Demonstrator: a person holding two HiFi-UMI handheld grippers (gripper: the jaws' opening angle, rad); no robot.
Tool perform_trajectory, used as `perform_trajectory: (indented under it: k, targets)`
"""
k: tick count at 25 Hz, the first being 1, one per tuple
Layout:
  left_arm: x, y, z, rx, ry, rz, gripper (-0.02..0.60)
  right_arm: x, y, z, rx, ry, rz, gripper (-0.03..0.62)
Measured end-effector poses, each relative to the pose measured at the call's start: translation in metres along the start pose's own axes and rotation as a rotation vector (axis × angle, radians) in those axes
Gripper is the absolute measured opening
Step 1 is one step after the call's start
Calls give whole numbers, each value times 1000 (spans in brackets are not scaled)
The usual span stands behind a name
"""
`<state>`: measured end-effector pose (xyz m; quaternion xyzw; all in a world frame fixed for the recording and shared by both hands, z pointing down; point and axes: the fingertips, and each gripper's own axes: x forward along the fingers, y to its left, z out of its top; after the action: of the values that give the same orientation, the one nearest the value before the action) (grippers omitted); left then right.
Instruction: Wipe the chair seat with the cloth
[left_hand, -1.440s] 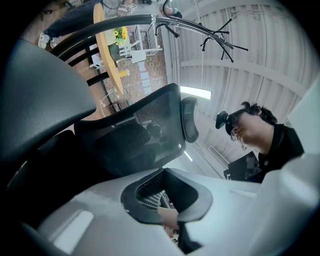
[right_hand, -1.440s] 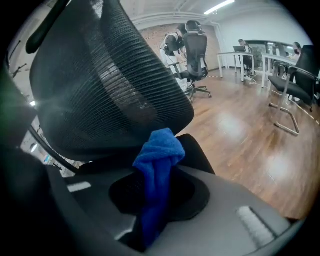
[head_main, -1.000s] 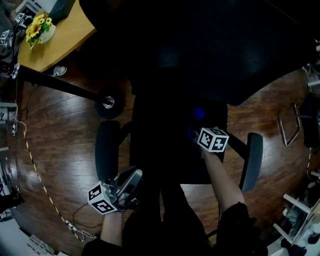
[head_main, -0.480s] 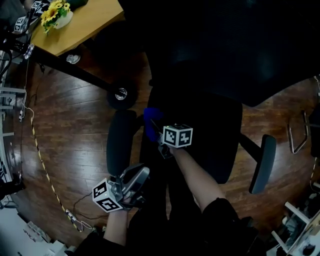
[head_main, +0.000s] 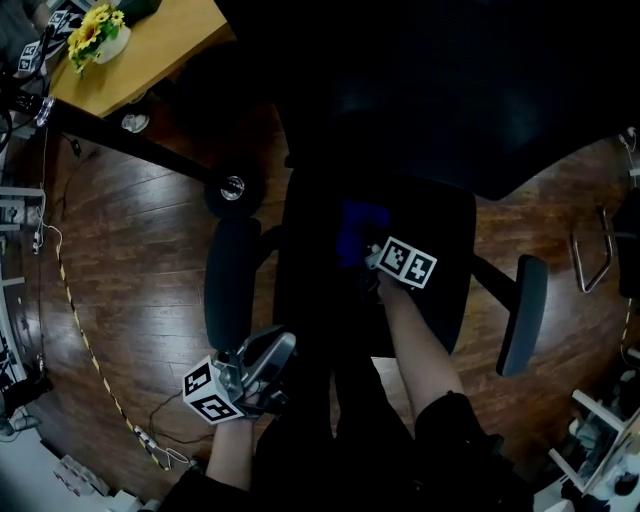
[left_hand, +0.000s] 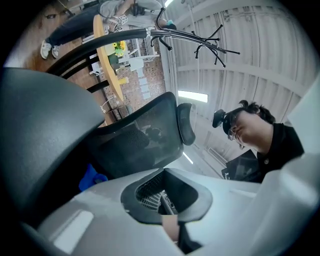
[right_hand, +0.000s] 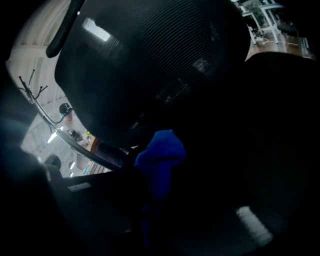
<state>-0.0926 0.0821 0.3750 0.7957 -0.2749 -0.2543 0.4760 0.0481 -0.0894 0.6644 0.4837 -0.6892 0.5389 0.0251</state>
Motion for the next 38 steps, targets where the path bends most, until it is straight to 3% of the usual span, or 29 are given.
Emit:
perform_trajectory:
  k: [9,13,17,20,25,31,34,38]
  targets:
    - [9,-6,0,-1,25,-38,-8,-122,-125,86,-21,-137,-268,61]
    - [11,-10,-3,2,36,-48,-8,-139,-140,92,-17,-159,-307,61]
    - [13,-14,-3,7,32,-51,-7,-135,-134,90,-96,-127,-325,62]
    - [12,-17,-2,10,23,-56,-8,-128,-97,83,-184,-101,-240,62]
    - [6,-19,8,18,-11,-49,-8,-86,18,30,-292,24,14,62]
    - [-6,-21,14,34,-35,-33,-7,-22,137,-55,-146,120,296,62]
    - [-16,-18,20,44,-48,-8,-8,1,158,-101,-91,179,324,62]
    - [-25,-13,22,45,-60,3,-8,18,128,-139,-190,246,196,62]
